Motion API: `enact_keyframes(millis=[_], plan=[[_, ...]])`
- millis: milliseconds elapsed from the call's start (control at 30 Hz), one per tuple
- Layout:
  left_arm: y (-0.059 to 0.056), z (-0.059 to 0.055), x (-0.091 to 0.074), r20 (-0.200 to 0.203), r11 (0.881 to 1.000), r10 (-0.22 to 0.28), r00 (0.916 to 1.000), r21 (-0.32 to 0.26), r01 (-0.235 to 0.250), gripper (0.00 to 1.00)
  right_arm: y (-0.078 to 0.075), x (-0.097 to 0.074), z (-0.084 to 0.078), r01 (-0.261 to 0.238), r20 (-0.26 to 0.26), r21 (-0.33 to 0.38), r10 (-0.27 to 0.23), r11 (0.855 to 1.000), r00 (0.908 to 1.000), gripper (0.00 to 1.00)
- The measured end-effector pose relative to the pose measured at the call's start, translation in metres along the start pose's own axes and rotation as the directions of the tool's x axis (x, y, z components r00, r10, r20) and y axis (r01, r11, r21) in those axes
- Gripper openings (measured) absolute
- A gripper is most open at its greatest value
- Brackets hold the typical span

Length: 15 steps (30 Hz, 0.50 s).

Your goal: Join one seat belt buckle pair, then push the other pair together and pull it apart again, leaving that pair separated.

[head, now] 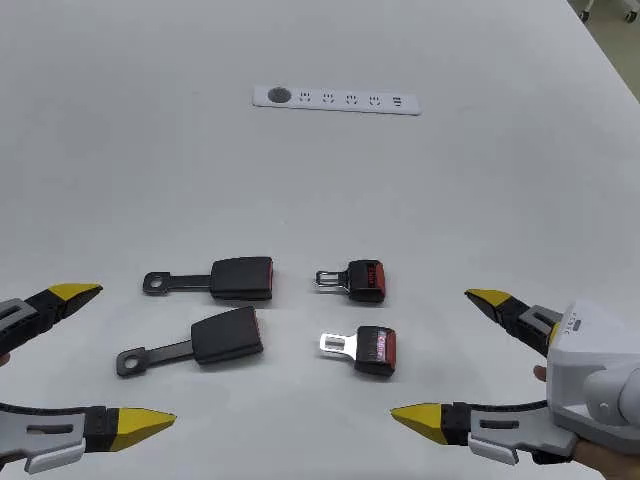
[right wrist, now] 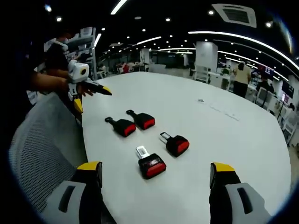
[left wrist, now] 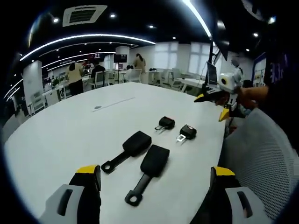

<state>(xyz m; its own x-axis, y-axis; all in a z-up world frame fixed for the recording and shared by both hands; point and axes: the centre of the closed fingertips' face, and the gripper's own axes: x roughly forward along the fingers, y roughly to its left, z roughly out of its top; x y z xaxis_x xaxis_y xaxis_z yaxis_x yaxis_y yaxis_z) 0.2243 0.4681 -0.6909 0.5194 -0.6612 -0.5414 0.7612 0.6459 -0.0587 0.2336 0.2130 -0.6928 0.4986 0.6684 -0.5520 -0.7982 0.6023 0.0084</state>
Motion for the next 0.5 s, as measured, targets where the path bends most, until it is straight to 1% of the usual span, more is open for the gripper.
enact_keyframes(millis=[367,500], plan=[[0.0022,-0.0021,-0.0006,-0.011,1.0,0.002,0.9999,0.005,-0.002,0.97,0.0001,0.0003,-0.001,-0.002,-0.007,-0.003,0.002,1.0,1.0,0.94],[0.003,-0.0022,-0.0003,-0.009,1.0,0.004,1.0,0.002,-0.004,0.96,-0.0003,0.0009,-0.0024,-0.006,-0.016,-0.009,0.005,1.0,0.9999,0.93]])
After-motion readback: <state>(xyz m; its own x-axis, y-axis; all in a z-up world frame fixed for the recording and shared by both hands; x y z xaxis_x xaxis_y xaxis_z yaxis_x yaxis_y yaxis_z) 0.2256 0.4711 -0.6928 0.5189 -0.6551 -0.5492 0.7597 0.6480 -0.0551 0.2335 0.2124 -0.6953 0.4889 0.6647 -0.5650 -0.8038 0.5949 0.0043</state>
